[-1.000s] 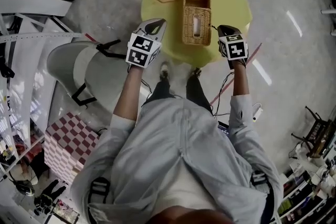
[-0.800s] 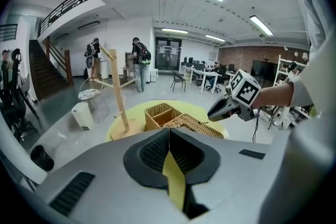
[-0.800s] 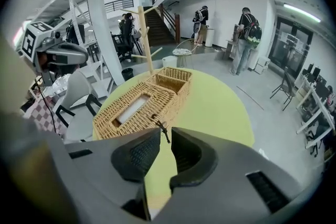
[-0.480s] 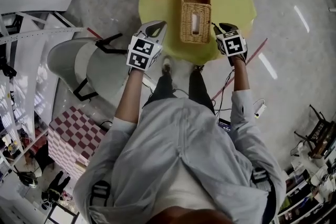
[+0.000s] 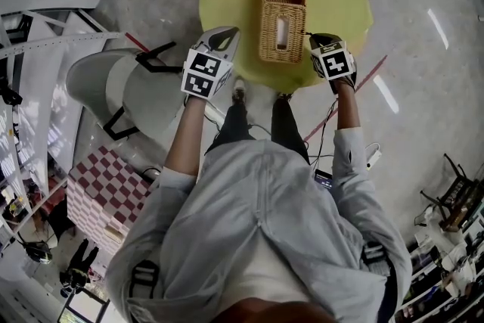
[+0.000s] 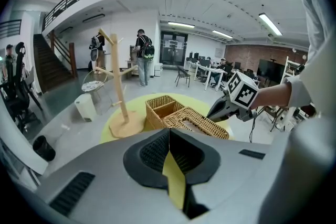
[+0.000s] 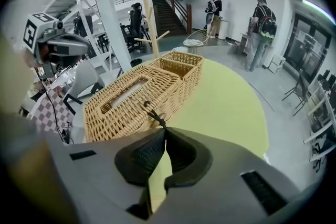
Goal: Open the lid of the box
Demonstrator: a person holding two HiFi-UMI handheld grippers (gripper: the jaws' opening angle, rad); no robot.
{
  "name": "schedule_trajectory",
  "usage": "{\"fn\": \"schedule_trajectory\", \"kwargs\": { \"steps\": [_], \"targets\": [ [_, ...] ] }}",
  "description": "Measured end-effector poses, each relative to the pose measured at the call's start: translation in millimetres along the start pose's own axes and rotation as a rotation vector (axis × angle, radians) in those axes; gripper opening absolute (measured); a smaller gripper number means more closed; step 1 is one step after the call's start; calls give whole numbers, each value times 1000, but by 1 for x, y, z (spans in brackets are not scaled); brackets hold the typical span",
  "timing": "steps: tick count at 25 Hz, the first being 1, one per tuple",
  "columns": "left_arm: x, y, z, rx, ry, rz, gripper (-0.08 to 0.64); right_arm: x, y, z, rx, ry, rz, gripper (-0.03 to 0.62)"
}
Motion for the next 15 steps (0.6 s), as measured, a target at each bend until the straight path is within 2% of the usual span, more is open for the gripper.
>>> {"fn": "schedule_trajectory", "kwargs": {
  "steps": [6, 15],
  "targets": [
    [-4, 5, -10, 6, -27, 10, 29, -11, 6, -18, 14, -28, 23, 23],
    [-17, 25, -48, 7, -112, 33, 29, -65, 40, -59, 69, -118, -10, 23]
  ]
}}
Point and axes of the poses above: the fingertips, and each gripper's own axes: z forward along the fingers, y to its left, x out of its underside, the point moved 7 cm from there along -z, backward along the fingers, and after that the axes turned 2 degrees about -x, right-handed, at the moved point
